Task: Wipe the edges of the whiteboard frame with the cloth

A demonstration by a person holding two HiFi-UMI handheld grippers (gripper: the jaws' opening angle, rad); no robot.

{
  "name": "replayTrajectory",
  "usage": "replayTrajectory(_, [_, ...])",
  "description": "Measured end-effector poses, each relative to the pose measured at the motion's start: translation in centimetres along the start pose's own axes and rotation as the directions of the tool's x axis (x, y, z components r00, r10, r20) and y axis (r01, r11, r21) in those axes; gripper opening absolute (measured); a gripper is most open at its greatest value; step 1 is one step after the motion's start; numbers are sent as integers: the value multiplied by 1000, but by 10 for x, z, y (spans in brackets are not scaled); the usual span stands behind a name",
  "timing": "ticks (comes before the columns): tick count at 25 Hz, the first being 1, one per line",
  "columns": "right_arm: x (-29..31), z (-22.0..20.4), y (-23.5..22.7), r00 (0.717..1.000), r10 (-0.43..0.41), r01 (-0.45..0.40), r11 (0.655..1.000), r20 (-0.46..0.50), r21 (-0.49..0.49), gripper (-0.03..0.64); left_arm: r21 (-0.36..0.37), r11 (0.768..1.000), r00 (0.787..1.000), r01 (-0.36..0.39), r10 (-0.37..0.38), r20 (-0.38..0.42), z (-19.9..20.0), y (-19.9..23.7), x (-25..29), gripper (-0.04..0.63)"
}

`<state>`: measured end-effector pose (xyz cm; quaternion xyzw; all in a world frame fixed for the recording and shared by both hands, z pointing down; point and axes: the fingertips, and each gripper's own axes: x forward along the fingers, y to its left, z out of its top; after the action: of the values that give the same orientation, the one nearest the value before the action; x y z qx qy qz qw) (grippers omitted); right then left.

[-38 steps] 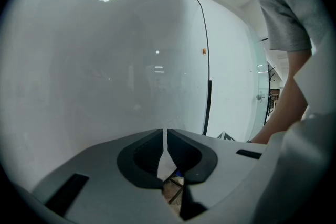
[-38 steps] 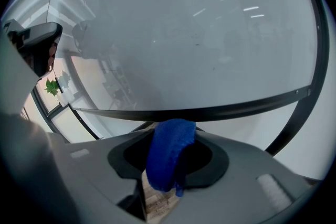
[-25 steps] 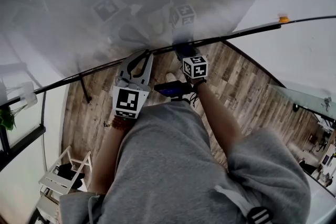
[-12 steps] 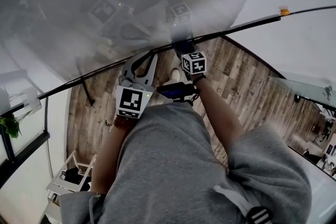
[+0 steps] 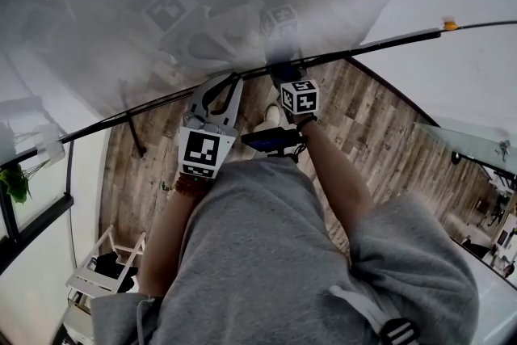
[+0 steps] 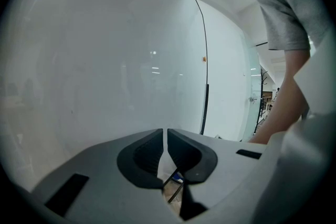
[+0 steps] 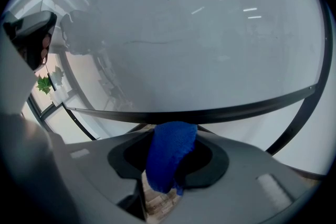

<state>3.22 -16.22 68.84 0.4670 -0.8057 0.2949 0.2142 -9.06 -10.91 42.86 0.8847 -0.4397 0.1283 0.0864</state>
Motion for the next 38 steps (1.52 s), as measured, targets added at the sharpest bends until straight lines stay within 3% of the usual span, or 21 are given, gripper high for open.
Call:
replayTrajectory(24, [17, 4, 23, 997, 71, -71, 997, -1, -19, 164, -21, 999, 998, -28, 27, -52, -16, 6, -2, 32])
replayTrajectory(38, [30, 3, 55, 998, 64, -63, 998, 18, -19, 164, -37, 998, 996, -59, 56, -72, -40, 35, -38, 32])
